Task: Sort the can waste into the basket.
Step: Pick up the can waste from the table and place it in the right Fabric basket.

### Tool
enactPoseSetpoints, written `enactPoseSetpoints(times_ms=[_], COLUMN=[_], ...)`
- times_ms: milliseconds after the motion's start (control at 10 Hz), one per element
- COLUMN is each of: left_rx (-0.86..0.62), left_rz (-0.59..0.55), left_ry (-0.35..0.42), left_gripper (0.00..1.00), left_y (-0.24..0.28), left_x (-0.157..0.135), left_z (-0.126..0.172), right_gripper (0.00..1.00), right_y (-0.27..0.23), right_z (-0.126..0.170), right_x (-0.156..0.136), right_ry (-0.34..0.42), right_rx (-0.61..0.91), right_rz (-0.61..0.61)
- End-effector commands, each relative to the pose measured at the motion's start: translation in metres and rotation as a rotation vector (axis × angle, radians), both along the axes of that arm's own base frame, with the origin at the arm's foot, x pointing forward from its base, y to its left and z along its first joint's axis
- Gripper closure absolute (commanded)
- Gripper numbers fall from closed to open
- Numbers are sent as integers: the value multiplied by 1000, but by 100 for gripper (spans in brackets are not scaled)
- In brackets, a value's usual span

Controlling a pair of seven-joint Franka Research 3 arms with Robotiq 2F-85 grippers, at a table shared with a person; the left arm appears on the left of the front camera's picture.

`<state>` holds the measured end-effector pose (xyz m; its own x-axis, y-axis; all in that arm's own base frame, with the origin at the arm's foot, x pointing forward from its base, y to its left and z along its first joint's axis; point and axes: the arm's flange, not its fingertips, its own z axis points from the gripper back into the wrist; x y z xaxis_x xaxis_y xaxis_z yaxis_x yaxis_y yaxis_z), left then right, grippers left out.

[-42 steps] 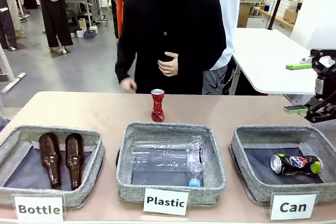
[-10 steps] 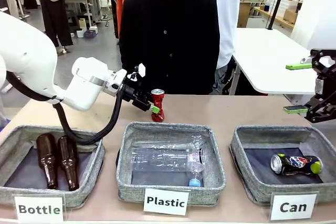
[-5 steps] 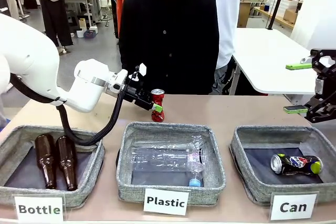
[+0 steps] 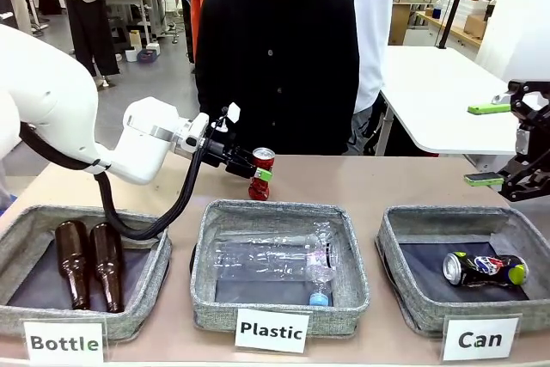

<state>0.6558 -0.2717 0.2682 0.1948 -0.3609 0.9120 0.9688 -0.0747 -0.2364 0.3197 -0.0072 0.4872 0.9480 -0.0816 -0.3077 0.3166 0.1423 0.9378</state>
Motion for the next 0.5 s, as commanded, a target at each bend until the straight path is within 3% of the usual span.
enactPoseSetpoints(times_ms=[0,100,200,400], left_rx=[-51,-59,-71,-96], left_rz=[14,25,35,41], left_ry=[-20,-26,-28,-28], left_gripper=[100,86,96,100], left_y=[0,2,4,10], left_x=[5,5,5,4], left_z=[0,3,5,12], right_gripper=[0,0,0,0], right_y=[1,1,1,1], right_z=[5,5,5,5], right_x=[-1,-1,-1,-1], right_ry=[18,18,18,18], right_rx=[1,1,1,1], right_rz=[-9,-9,-9,-9])
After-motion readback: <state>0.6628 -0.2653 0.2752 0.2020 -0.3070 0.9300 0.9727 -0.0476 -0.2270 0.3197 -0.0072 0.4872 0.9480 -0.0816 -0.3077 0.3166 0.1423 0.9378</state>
